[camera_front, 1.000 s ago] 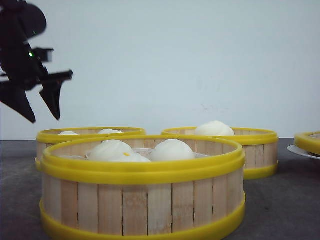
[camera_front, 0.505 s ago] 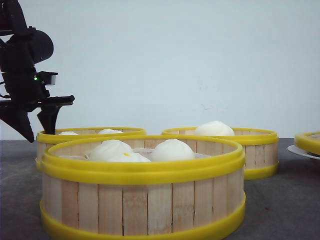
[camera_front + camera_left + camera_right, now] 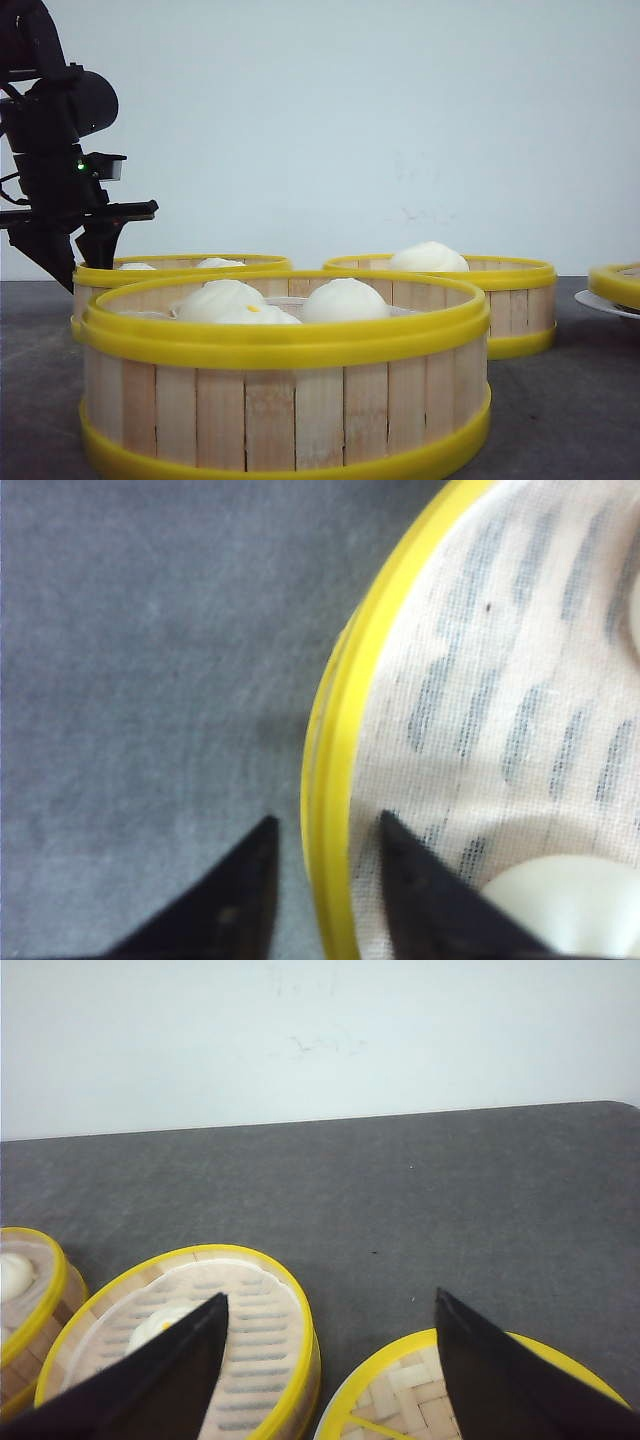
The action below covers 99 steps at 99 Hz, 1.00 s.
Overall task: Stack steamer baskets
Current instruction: 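Lower the left gripper onto the rim of the farther bun-filled basket, then grasp the basket rim with the left gripper and lift it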
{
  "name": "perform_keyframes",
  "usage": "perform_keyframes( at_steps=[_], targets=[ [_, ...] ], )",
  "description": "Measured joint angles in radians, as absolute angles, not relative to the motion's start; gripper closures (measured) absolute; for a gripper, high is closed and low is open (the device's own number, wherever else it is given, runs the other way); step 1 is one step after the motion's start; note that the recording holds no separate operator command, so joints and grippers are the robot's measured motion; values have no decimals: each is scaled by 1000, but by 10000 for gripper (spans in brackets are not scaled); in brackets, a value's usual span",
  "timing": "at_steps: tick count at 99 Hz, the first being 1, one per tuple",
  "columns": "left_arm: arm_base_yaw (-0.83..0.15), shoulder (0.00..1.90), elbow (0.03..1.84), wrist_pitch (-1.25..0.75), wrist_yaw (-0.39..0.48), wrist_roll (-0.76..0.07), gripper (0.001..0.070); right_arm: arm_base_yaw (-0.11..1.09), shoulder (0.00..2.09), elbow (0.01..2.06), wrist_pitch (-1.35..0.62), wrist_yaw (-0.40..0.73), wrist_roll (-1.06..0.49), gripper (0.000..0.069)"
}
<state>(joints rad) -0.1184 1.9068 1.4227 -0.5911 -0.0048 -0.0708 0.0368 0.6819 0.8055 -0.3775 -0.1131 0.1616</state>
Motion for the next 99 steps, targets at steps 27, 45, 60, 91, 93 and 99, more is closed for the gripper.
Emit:
perform_keyframes(
  at_steps=[27,45,60,91,93,99],
  targets=[
    [-120,1907,1467,-620,-51,-73,685,37,682,805,-377,-113,164,285],
    [-119,1890,1504,-642,-28,-70,685,37,682,805,-377,-113,164,285],
    [-117,1784,1506,-679,42,-75,685,37,682,805,-377,-113,164,285],
    [-135,1497,1525,-816,186,-94,685,37,682,805,-369,-113,164,285],
    [-140,1483,1525,-831,189,-93,685,37,682,805,-369,-113,164,285],
    [-157,1441,1525,-867,192,-89,685,37,682,805,-369,-113,164,285]
  ],
)
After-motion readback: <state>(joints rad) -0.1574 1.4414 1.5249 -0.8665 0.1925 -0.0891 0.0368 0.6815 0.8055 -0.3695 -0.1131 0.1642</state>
